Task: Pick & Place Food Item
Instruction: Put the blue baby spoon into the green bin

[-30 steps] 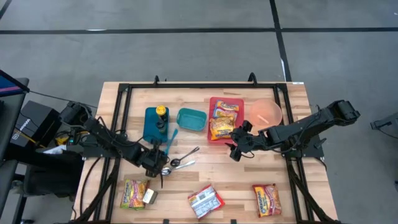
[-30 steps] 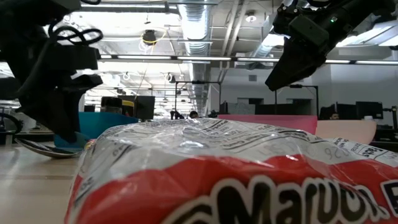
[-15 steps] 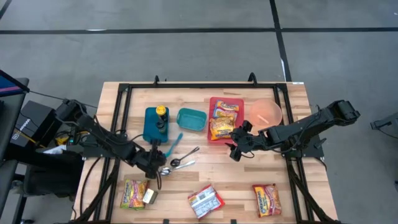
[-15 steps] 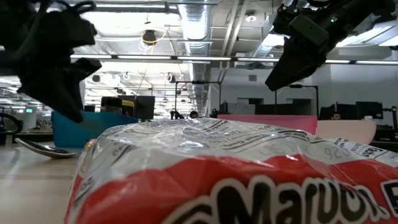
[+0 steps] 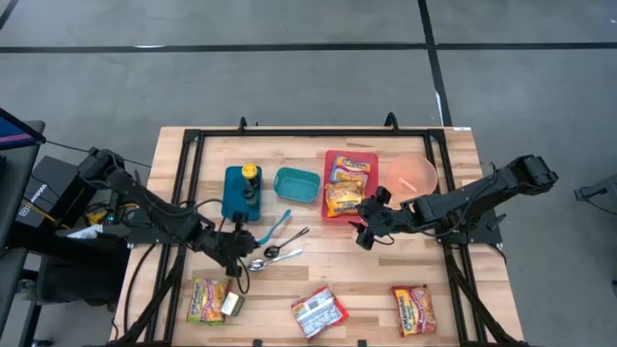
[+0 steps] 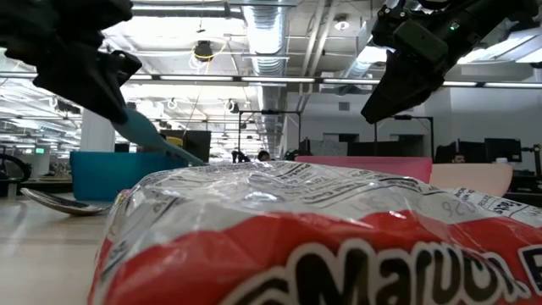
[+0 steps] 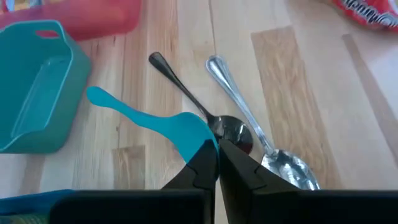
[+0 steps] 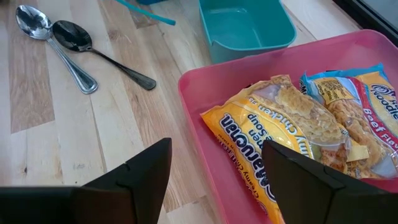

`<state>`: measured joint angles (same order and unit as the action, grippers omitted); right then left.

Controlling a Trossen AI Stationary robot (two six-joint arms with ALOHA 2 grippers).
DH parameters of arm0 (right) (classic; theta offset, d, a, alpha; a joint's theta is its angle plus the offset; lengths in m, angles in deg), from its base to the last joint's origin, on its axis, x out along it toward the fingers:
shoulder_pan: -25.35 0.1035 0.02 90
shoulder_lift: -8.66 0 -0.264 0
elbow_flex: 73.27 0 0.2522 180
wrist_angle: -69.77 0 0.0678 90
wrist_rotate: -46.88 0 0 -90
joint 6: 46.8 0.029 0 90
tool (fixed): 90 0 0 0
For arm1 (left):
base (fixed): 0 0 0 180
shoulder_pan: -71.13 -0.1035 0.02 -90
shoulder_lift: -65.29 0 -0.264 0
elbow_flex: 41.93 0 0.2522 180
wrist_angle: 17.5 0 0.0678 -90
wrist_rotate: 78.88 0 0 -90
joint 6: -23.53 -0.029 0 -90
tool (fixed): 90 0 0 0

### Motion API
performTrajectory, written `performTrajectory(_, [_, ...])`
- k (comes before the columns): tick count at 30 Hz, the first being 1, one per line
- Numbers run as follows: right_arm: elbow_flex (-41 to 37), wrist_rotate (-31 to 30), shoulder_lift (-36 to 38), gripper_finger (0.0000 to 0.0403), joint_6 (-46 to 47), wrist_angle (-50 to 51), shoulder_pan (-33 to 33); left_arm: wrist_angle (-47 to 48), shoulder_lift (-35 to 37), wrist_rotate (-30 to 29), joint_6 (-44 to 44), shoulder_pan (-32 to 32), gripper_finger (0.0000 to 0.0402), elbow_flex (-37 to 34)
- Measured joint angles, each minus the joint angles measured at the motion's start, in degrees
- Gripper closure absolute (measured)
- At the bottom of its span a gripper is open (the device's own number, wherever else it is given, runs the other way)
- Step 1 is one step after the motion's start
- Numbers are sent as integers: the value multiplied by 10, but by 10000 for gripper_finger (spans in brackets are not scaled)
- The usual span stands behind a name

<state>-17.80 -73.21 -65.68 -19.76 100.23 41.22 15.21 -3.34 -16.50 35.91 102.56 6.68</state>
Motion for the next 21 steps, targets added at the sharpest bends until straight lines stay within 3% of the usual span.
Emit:
performTrajectory(8, [0,0,0,158,0,0,0,-29,1,1,-4,24,399,0])
performTrajectory(13, [0,0,0,158,0,-1,0,-73,1,-5,-60,32,400,0])
performTrajectory(21, [0,0,0,158,0,-1,0,-117,1,-95,-193,9,400,0])
